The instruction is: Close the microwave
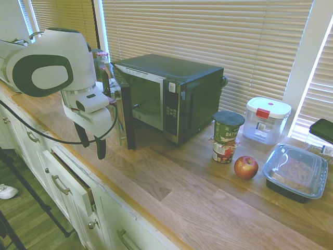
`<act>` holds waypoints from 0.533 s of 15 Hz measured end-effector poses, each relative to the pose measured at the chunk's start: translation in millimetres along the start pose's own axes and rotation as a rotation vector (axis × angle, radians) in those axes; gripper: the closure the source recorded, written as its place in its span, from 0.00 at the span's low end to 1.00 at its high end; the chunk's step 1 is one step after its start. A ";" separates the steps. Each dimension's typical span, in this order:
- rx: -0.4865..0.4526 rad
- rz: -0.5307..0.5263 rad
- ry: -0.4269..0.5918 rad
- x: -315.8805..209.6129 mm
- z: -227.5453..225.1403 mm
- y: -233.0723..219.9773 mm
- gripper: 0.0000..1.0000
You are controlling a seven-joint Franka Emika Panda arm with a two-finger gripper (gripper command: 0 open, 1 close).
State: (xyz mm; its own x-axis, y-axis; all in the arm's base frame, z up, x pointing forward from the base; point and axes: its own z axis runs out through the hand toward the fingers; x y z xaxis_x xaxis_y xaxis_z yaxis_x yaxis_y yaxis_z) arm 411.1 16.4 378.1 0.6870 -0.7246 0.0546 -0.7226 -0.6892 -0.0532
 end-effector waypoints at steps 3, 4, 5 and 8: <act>-0.004 0.002 -0.007 -0.3 0.7 -0.2 0.00; -0.005 -0.005 -0.006 -1.4 0.5 -2.7 0.00; -0.008 -0.021 -0.001 -4.5 0.3 -8.3 0.00; -0.028 -0.072 0.032 -21.9 -1.4 -36.2 0.00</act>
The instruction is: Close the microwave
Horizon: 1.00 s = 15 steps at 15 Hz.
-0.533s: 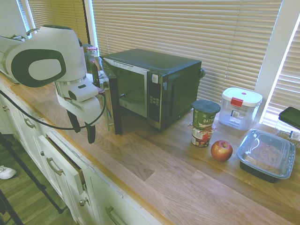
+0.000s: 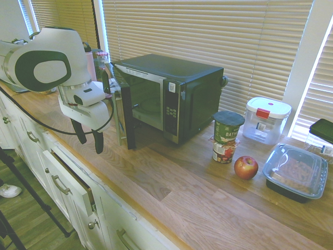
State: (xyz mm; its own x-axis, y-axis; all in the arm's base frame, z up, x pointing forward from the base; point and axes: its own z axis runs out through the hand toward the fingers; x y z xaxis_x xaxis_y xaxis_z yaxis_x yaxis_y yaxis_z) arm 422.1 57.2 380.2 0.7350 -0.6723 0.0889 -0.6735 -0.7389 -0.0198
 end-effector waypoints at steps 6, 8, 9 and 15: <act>0.014 -0.021 0.064 -11.7 -33.9 -44.8 0.00; 0.017 -0.021 0.087 -13.7 -51.6 -59.1 0.00; 0.017 -0.023 0.095 -16.3 -60.5 -67.4 0.00; 0.007 0.029 0.109 13.4 -72.7 -116.0 0.00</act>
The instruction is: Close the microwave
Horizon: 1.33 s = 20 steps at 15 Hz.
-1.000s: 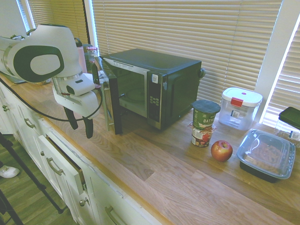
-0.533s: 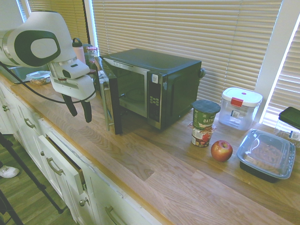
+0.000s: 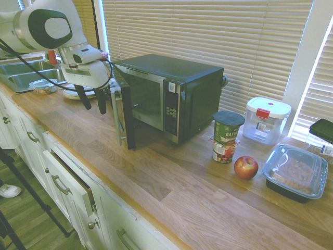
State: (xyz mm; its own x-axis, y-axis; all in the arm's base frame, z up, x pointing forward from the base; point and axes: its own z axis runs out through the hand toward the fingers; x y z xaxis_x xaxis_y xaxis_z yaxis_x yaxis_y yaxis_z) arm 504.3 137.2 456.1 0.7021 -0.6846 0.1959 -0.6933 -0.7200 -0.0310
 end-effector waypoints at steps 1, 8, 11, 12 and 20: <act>0.001 0.017 0.000 8.1 1.0 -5.8 0.00; 0.019 0.150 0.057 64.6 1.6 -38.5 0.00; 0.016 0.180 0.061 94.7 17.0 -62.2 0.00; 0.020 0.190 0.067 105.3 19.8 -67.7 0.00; 0.030 0.197 0.083 121.4 15.8 -73.9 0.00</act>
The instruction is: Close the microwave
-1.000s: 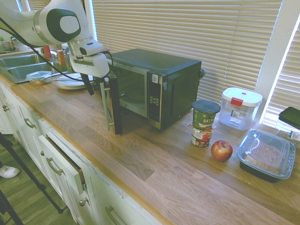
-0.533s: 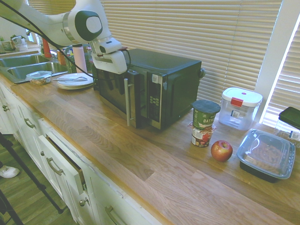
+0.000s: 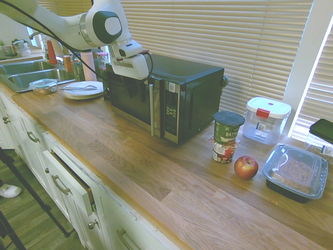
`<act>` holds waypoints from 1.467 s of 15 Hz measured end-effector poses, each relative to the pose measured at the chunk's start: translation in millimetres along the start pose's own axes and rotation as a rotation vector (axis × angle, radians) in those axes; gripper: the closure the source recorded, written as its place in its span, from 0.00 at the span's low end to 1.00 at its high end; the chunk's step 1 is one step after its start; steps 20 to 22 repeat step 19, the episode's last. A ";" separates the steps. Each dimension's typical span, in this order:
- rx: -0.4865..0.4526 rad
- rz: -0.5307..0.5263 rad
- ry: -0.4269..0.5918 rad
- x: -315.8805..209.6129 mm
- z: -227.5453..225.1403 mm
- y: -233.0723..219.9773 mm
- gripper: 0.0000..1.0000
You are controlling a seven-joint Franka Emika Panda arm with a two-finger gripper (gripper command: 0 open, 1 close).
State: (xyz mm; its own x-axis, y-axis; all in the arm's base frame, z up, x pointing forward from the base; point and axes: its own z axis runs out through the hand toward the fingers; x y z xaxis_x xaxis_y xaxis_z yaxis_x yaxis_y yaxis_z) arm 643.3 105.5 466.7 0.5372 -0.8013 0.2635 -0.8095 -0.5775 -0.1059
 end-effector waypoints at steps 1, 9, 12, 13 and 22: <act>0.004 -0.002 -0.002 1.5 0.5 -1.8 0.00; 0.007 -0.061 -0.071 -20.6 22.8 24.2 0.00; -0.005 -0.093 -0.108 -37.8 14.3 66.4 0.00; -0.007 -0.100 -0.118 -41.0 9.1 84.6 0.00; -0.010 -0.093 -0.155 -45.5 21.6 196.8 0.00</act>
